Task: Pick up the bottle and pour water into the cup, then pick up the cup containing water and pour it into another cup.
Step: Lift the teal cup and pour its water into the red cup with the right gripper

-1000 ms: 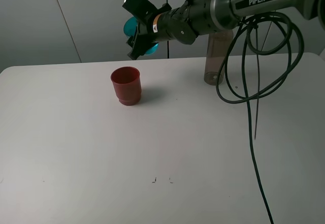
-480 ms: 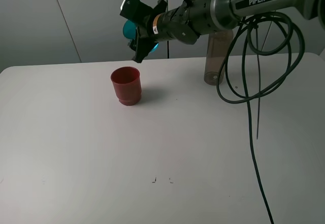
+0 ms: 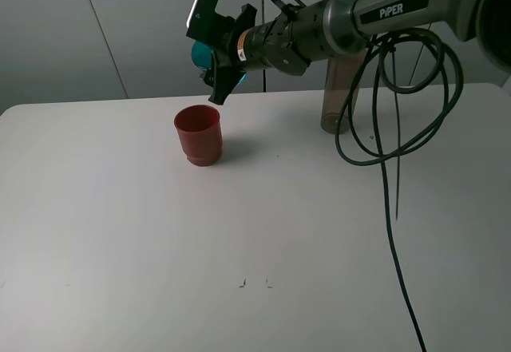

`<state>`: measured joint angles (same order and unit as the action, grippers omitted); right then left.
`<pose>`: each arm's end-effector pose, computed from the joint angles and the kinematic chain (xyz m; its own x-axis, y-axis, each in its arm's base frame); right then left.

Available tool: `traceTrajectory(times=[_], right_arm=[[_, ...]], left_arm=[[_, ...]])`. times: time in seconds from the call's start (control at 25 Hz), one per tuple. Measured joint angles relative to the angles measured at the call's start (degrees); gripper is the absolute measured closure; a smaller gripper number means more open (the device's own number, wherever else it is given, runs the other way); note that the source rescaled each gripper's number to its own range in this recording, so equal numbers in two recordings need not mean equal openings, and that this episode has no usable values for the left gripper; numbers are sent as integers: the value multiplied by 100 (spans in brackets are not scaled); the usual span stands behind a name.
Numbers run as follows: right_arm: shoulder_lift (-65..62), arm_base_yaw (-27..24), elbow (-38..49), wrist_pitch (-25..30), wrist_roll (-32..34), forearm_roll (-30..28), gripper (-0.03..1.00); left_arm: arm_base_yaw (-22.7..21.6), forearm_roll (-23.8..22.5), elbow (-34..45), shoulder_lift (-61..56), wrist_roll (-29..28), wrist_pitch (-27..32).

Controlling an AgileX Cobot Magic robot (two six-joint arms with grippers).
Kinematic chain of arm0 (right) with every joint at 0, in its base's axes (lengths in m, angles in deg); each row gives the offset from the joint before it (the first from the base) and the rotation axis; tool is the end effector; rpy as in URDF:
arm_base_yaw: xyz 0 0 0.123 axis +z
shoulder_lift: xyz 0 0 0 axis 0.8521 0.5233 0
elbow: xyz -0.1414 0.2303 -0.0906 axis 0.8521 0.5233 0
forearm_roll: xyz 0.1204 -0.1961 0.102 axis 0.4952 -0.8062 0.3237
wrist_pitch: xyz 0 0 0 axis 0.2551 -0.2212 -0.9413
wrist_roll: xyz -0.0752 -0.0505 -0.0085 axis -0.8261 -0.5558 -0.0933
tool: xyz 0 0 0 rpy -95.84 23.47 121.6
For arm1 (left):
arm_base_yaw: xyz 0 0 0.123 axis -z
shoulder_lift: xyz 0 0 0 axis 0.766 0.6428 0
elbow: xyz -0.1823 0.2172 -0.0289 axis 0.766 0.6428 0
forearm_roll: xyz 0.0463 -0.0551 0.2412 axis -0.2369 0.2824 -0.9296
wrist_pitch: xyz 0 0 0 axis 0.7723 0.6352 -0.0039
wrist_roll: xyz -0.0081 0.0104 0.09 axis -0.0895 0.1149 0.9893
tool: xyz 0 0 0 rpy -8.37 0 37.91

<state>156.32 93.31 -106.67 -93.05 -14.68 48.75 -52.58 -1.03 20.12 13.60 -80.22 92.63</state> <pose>0.4233 0.2989 0.1626 0.1571 -0.7591 -0.6318 -0.6924 0.3715 -0.6186 -0.0084 0.0002 0.2795 -0.4711 0.1255 -0.8731 0.0185 0.9910 0.1325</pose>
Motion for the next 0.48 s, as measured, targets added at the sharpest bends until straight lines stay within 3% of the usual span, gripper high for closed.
traceTrajectory(times=[0.24, 0.48], right_arm=[[121, 0, -141, 0, -23, -12, 84], [121, -22, -155, -13, -560, -48, 84]], left_arm=[[0, -34, 0, 0, 0, 0], [0, -34, 0, 0, 0, 0]])
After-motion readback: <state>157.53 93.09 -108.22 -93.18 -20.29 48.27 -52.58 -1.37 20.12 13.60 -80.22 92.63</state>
